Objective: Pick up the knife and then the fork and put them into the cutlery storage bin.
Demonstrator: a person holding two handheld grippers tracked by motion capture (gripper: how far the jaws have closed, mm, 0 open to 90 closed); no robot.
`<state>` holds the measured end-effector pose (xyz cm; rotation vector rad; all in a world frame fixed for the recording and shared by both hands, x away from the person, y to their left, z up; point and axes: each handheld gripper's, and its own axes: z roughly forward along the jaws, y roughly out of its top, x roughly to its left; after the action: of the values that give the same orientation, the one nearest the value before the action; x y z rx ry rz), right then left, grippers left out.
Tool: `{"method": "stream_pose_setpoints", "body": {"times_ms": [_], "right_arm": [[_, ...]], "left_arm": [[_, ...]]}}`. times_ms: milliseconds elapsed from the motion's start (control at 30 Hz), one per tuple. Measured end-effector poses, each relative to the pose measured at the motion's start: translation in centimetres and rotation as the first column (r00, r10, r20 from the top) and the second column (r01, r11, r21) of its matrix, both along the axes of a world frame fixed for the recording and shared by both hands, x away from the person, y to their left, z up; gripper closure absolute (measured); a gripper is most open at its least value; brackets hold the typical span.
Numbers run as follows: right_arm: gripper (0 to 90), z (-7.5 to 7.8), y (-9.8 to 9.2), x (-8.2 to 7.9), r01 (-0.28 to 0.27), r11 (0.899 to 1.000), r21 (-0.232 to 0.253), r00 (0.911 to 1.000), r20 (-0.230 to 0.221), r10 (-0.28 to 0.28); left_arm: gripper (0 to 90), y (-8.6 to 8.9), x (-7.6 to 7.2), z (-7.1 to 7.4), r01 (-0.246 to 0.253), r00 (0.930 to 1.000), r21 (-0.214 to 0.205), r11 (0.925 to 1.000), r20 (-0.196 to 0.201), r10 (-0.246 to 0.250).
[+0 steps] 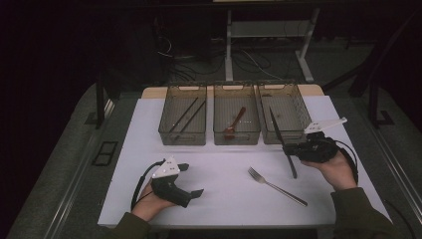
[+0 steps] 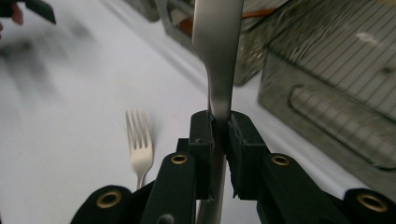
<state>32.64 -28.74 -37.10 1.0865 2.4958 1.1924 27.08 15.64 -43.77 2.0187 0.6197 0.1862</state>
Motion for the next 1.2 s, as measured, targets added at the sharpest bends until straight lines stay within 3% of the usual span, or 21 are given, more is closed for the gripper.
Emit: {"method": "stream_pose_setpoints", "body": {"times_ms": [367, 633, 767, 967, 1200], "right_arm": [[79.7, 3.5, -0.9, 1.7, 0.067, 0.997, 0.027, 0.9952, 0.07, -0.069], [79.6, 6.2, -1.7, 4.5, 0.127, 0.991, 0.045, 0.9836, 0.123, -0.131], [79.6, 6.9, -1.8, 6.2, 0.157, 0.987, 0.032, 0.9761, 0.147, -0.16], [79.6, 7.1, -1.8, 9.1, 0.207, 0.978, 0.0, 0.9638, 0.172, -0.204], [79.6, 5.6, -1.8, 12.2, 0.253, 0.966, -0.047, 0.955, 0.171, -0.242]], "left_arm": [[0.0, -0.1, 0.1, 0.0, 0.01, 0.9999, -0.01, 0.9999, -0.002, -0.01], [0.0, 0.0, 0.1, 0.0, 0.007, 1.0, -0.016, 0.9999, -0.007, -0.007], [0.0, 0.0, 0.1, 0.0, 0.008, 0.9999, -0.015, 0.9999, -0.007, -0.008], [0.0, 0.0, 0.1, 0.0, 0.005, 1.0, -0.014, 0.9999, -0.009, -0.005], [0.0, 0.0, 0.1, 0.0, 0.008, 0.9999, -0.018, 0.9998, -0.008, -0.008]]}}
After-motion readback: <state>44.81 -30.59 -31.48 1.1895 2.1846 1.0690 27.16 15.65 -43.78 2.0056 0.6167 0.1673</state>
